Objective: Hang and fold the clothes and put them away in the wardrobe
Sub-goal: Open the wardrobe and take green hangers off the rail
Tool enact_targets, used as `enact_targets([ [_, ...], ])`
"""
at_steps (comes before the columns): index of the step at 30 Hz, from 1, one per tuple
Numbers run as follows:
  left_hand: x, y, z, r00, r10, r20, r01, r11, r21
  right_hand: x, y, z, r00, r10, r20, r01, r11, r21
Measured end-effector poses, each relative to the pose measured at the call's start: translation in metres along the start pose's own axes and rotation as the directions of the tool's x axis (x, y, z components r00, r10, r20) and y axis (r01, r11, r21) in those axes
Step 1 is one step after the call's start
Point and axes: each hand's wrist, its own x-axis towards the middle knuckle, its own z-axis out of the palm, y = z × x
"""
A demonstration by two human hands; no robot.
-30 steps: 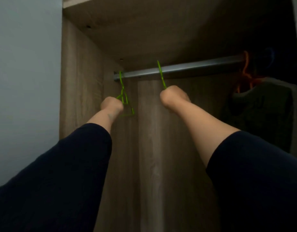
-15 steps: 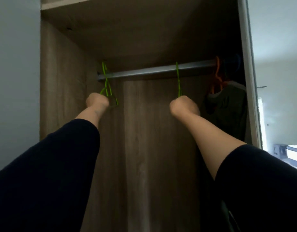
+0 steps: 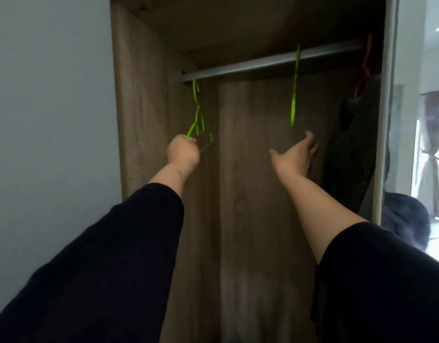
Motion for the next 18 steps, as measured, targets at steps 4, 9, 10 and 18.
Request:
enact_targets([
  [4,-0.055,-0.024,0.002,0.997,-0.074,-0.017,0.074,0.997,-0.018,-0.024,0.031,0.017,0.933,0.177,0.312,-0.162,0.984,-0.072],
  [9,-0.142,-0.061,-0.003,0.994,-0.112,0.017,0.110,0.990,0.086,-0.080,0.042,0.039,0.733,0.198,0.650,-0.224,0.974,-0.044],
  [10,-0.158,-0.068,-0.005,0.992,-0.122,0.028,0.118,0.987,0.114,-0.092,0.040,0.040,0.696,0.210,0.687,-0.257,0.966,-0.035],
  [18,-0.300,-0.108,-0.029,0.988,-0.088,0.125,0.051,0.961,0.274,-0.170,0.056,0.031,0.560,0.321,0.764,-0.331,0.932,-0.149],
])
